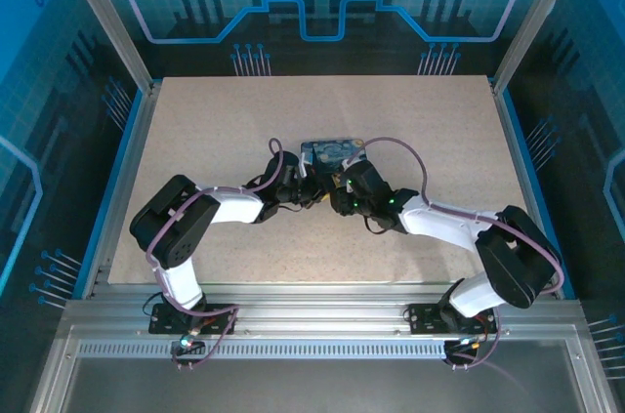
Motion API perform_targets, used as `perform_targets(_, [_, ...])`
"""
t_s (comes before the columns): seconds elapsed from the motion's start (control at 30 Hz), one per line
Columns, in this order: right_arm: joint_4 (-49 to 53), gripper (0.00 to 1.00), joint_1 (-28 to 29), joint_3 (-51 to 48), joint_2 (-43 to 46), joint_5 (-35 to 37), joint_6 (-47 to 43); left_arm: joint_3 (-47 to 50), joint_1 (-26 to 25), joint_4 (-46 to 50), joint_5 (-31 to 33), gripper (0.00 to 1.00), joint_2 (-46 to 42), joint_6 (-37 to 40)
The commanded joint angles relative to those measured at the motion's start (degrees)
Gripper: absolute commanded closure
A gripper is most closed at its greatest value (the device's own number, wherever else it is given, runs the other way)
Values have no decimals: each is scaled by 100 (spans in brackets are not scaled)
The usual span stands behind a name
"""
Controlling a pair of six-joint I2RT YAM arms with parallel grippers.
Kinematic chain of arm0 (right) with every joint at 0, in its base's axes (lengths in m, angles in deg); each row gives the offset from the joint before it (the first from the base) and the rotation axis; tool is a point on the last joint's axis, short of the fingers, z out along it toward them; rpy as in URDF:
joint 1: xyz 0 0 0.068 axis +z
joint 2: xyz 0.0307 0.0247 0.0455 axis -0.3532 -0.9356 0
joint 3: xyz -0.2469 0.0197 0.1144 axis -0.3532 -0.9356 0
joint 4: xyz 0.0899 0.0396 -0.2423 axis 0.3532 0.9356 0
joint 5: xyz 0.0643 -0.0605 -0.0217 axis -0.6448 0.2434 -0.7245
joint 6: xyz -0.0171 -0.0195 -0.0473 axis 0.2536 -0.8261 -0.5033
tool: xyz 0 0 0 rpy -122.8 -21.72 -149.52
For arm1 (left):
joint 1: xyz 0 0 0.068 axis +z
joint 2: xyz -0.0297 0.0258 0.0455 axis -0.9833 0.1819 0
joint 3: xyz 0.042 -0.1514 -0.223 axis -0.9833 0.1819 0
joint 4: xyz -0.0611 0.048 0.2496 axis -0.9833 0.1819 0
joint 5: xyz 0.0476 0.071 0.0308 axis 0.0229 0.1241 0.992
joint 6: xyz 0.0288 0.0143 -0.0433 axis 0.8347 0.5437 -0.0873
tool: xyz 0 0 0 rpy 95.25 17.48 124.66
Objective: Unlock the padlock with the key
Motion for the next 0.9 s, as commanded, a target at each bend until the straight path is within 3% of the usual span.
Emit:
perform_targets(0.0, [-64, 74, 74, 242, -146, 99, -77, -117, 16, -245, -195, 100, -225, -67])
perform_targets(0.17, [-97, 100, 72, 260, -153, -1, -91, -97, 23, -248, -197, 100, -250, -55])
perform_targets(0.33, [-391, 100, -63, 2, -107, -498, 138, -15, 36, -243, -162, 100, -259, -15])
perform_targets(0.5, [-337, 100, -58, -77, -232, -446, 18, 70, 41, -309, -120, 99, -227, -8])
perform_targets(0.87, [-441, 100, -72, -269, -621, -770, -318, 708, 100, -489, 290, 68, -246, 50])
